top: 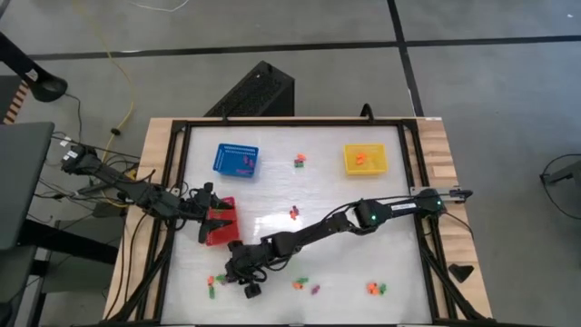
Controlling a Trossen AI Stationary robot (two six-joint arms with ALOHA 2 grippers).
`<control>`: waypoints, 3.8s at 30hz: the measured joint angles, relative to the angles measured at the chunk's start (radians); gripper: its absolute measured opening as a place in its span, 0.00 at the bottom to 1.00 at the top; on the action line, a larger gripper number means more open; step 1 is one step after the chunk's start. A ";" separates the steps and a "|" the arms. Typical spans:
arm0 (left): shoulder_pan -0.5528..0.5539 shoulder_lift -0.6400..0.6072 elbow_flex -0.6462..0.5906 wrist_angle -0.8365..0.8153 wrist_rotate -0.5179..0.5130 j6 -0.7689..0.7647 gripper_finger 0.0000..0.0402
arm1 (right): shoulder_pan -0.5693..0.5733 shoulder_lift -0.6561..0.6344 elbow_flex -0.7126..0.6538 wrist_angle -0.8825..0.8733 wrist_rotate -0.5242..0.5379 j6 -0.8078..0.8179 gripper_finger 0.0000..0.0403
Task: Sort Halloween decoration
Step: Put the green skeleton toy into the red bin
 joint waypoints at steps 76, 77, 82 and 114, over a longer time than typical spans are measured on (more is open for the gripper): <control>-0.029 0.000 0.000 0.030 -0.017 0.001 0.56 | 0.031 0.009 -0.002 0.171 0.220 0.155 0.55; -0.029 0.000 0.000 0.030 -0.017 0.001 0.56 | 0.031 0.009 -0.014 0.188 0.222 0.156 0.55; -0.029 0.000 0.000 0.030 -0.038 0.001 0.56 | 0.037 0.011 -0.058 0.236 0.232 0.170 0.55; -0.029 0.000 0.000 0.028 -0.039 0.003 0.56 | 0.021 0.019 0.036 0.039 0.229 0.123 0.13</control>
